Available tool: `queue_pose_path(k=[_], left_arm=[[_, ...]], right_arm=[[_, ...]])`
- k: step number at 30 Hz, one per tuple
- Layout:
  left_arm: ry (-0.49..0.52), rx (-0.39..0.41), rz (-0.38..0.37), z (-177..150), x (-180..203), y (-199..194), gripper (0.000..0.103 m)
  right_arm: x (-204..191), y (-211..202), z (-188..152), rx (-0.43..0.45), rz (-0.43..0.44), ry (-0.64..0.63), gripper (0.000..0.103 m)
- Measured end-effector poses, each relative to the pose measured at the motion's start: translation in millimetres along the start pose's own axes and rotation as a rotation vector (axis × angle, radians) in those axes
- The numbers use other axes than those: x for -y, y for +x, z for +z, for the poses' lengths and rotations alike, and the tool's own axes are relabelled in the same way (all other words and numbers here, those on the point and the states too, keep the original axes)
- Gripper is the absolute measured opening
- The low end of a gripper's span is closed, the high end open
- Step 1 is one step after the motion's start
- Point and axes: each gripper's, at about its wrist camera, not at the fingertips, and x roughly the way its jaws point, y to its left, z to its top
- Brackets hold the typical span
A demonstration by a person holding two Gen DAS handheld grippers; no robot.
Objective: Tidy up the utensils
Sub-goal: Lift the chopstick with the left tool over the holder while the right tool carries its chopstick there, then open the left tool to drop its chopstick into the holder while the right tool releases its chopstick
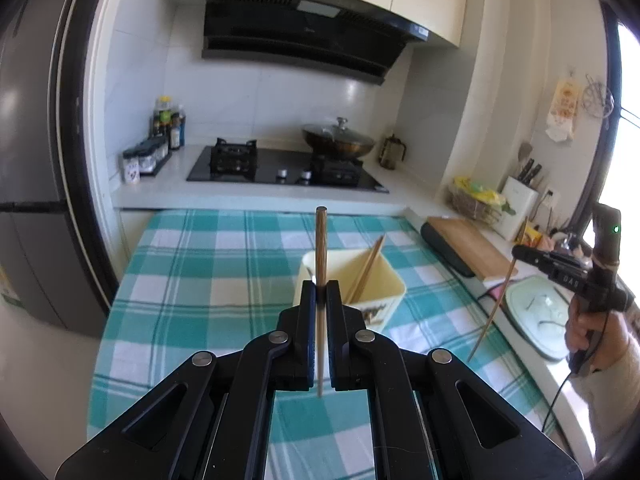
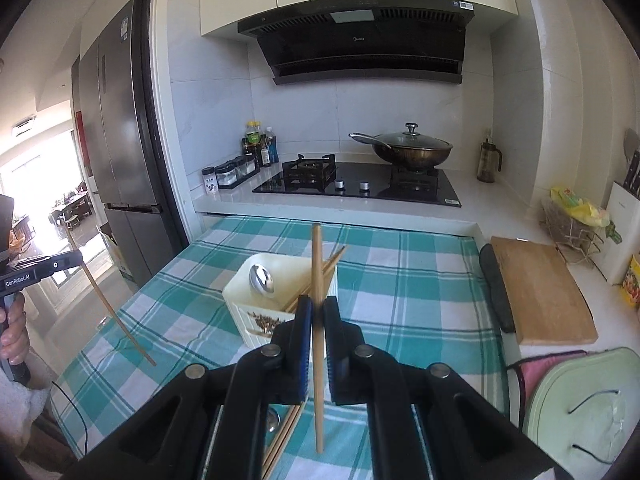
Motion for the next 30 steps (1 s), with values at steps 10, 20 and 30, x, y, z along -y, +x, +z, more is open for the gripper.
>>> queue_pose_path(k=[10,20,30], left_arm=[[-0.006,0.1,0.05,70,17,79,0.003],[-0.056,-0.138,0.054,35,10,195,0.003],[-0.071,-0.23,0.067,12,9,212,0.072]], right_arm=[[-22,36,79,0.168,0.007,-0.06,0.007],[-22,153,60,-0.027,0.076,-0.016,0.006],[-8,212,32,-0.194,0.095,0.085,0.021]])
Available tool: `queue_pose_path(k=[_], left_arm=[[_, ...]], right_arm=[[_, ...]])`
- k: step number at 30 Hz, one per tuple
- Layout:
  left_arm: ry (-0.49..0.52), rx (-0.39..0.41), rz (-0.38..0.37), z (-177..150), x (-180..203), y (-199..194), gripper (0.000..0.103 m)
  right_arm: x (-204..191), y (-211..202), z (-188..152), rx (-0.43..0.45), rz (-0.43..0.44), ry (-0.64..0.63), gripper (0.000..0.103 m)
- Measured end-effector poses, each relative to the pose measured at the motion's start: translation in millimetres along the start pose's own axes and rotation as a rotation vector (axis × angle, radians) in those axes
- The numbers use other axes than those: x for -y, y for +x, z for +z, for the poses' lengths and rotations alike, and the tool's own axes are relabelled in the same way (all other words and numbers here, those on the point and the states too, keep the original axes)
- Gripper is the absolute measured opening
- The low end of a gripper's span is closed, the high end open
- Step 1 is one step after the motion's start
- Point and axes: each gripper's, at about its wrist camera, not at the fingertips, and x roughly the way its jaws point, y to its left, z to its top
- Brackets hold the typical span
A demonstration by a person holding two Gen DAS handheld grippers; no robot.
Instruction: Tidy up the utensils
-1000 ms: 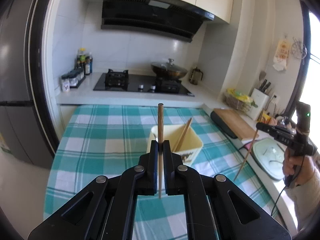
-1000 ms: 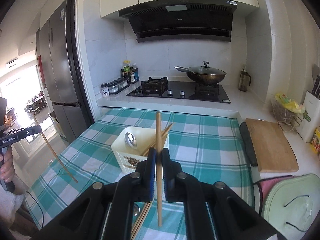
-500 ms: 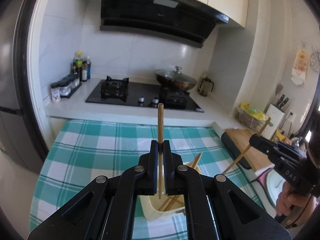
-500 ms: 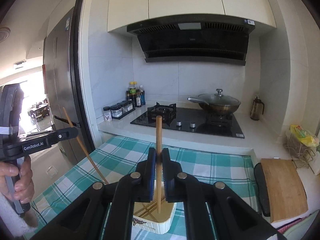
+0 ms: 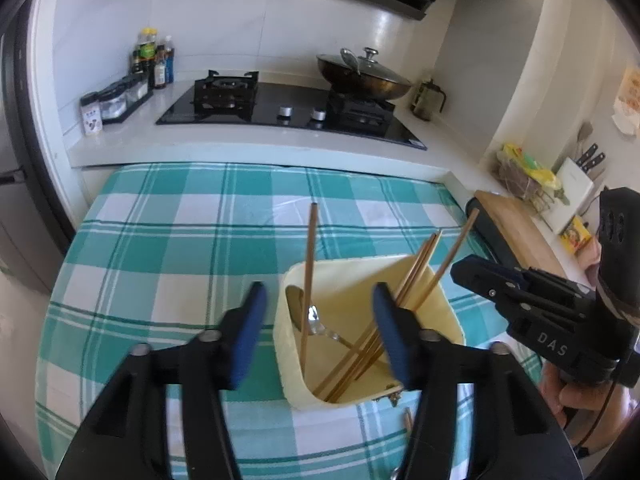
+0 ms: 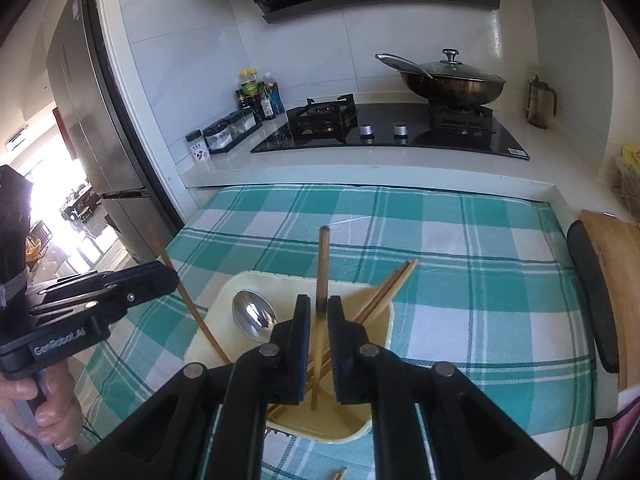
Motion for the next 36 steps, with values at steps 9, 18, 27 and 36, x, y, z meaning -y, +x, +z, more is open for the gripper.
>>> queue_pose_path(k=[9,18,27,36], left_arm=[[0.081,-0.14,0.059,-96,-23,-45,0.085],[0.05,-0.229,0.146,-233,-23,-26,0.085],[0.06,-0.171,0.186,-257,-13,-11,0.085],[0.089,-0.156,0.232,-266,-7,-8,0.096]], right_arm=[[9,-69,-48,0.064,-0.099,-0.062,0.054],[38,-98,-220,-0.1,-0.216,-0.003,0.055],[48,-96,-296,-0.139,-0.311,0.096,0.055],[35,-89,-306,-0.132,-0.319,0.069,0.056]])
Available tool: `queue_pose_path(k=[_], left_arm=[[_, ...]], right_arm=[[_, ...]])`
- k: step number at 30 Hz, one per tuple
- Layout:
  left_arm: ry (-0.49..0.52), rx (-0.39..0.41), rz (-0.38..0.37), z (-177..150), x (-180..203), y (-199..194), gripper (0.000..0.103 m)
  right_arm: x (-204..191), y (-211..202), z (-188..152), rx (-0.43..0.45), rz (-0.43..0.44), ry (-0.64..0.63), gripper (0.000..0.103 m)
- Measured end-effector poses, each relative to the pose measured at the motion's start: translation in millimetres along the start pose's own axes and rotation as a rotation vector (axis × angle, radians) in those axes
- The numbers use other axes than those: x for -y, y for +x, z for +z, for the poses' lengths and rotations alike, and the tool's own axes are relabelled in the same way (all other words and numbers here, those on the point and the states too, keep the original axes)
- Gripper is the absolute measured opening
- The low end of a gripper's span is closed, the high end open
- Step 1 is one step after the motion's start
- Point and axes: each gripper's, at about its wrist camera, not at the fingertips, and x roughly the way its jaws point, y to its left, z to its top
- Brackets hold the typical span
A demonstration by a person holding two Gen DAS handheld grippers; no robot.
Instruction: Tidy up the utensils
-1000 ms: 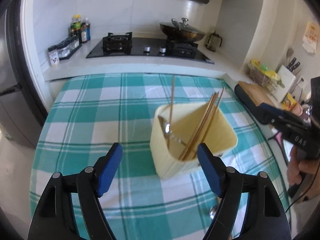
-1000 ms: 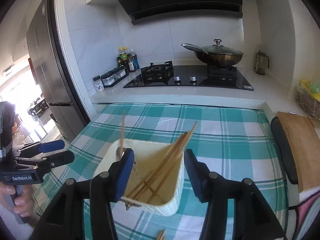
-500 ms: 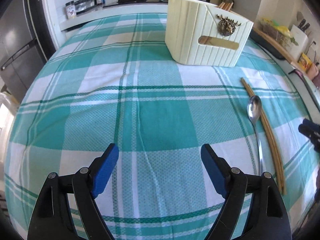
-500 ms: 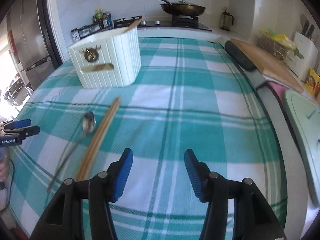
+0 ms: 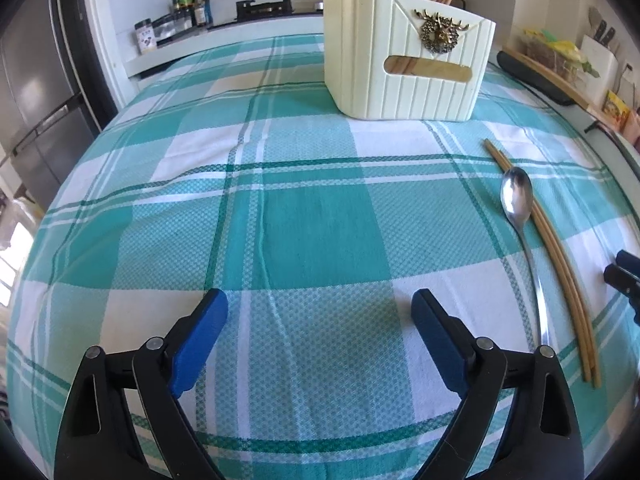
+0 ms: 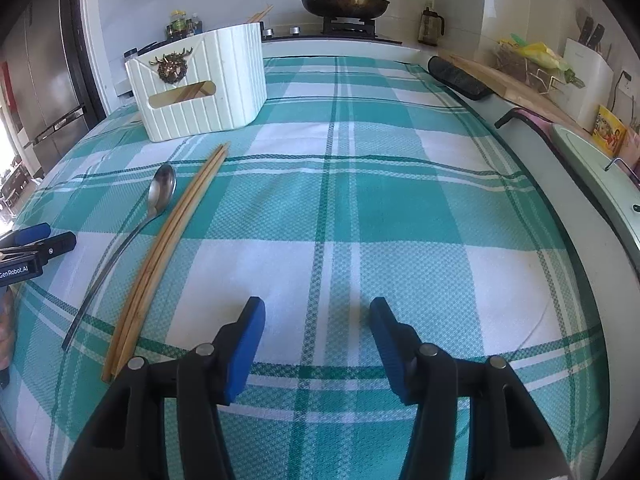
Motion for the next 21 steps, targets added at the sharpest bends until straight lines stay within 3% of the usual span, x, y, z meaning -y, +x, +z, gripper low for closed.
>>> queue_pose_path(k=[21], left_arm=[[-0.029,-0.018,-0.004,0.7,-3.7,5.2,0.102]], right_arm=[[-1.9,1.9,-1.5,-0.002,-0.006,-0.007,0.061]])
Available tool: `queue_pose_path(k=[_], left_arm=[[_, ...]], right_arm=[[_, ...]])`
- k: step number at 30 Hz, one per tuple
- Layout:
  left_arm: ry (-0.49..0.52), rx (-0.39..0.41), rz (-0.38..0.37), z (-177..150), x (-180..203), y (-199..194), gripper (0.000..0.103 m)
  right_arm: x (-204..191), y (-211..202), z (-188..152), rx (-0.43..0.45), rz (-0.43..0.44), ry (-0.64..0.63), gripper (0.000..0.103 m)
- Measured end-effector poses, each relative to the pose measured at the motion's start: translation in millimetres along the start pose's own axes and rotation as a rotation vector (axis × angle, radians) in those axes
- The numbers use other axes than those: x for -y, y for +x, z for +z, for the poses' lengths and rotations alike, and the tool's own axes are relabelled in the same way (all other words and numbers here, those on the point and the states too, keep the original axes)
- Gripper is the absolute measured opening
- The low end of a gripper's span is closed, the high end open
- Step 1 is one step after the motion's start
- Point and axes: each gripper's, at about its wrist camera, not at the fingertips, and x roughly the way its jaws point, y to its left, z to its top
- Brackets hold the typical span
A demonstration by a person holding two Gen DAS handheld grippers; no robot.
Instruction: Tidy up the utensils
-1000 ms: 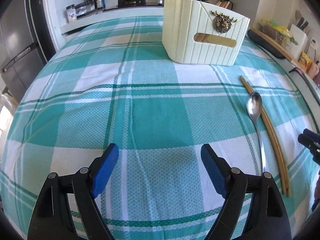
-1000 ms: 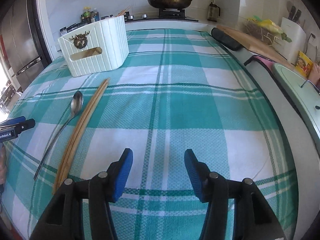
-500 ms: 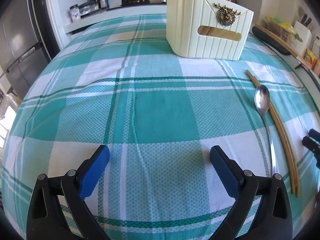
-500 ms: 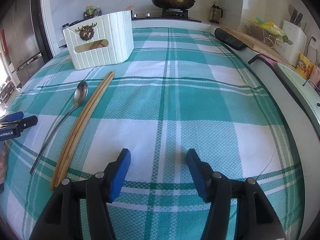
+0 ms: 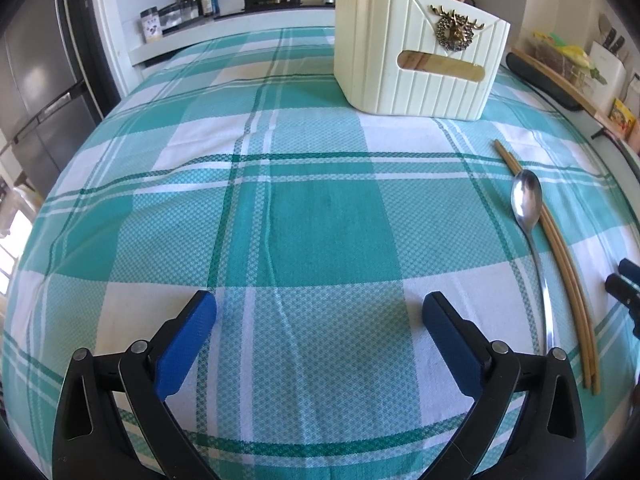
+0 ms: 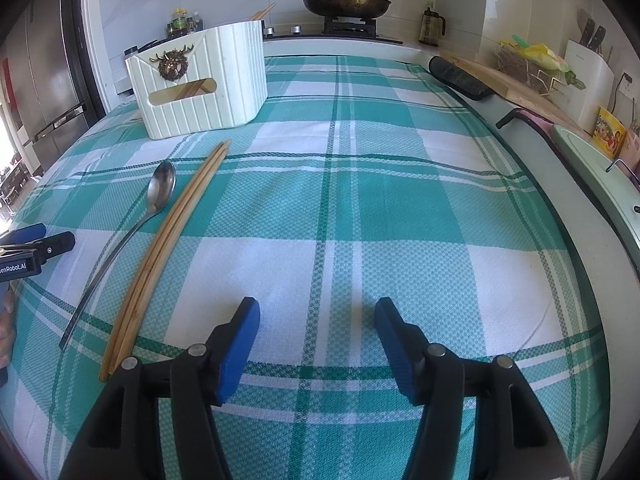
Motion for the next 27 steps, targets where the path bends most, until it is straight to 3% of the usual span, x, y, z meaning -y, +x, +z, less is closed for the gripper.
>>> queue_pose_path(k=[7,13,18,22,27], left_arm=[[-0.013,0.002,0.021,5,-2,3,0.103],[-0.045,0.0,0.017,21,-7,16,0.103],[-0.044,0.003,0.018,20,-7,16,0.103],[-0.043,0.003,0.019,20,-7,16,0.103],[-0.043,0.003,0.02,20,-7,16,0.103]], right_arm=[[0,0,1,-0.002,0.004,0.003,0.062],[15,19,26,-0.01,-0.019,0.022,0.064],[25,39,43,-0.025,-0.048,0.046,0.09],[25,41,44,-0.038,-0.037,0.046,0.1],[23,42,44,-0.044,-0.038,0.037,0.102]])
